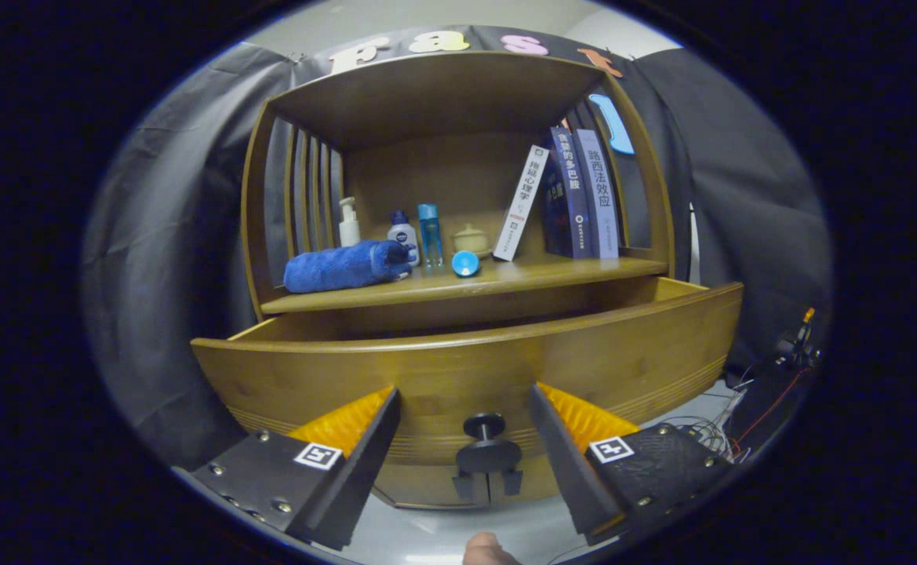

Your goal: Pull open the drawer, take out the items inside it, and place them on the countertop above the cabinet.

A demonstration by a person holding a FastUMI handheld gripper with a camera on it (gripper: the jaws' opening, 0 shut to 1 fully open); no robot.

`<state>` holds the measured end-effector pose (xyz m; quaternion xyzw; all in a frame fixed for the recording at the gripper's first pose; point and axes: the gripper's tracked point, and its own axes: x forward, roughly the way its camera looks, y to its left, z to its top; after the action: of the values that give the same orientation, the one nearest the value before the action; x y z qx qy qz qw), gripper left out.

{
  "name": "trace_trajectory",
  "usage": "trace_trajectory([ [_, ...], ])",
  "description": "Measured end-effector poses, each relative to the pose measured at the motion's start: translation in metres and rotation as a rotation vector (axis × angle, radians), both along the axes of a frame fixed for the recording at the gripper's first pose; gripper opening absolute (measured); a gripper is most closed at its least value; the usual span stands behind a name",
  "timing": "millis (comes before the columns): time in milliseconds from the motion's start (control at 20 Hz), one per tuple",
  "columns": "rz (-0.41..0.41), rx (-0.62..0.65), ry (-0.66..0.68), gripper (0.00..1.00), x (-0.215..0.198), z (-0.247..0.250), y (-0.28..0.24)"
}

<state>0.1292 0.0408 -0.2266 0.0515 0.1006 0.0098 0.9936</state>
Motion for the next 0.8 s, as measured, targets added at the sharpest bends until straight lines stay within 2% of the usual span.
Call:
trace_trajectory([
  [150,-0.007,-0.028,0.034,0.99,0.020,-0.003,0.007],
  [350,0.010,-0.145,0.062,0.99,0.041,-0.014,0.011],
  [450,0.016,-0.137,0.070,0.99,0.050,-0.017,0.011],
  [650,0.009,-0.039,0.101,0.99,0.067,-0.022,0.015],
  [800,0.005,-0.074,0.109,0.99,0.076,-0.020,0.015],
])
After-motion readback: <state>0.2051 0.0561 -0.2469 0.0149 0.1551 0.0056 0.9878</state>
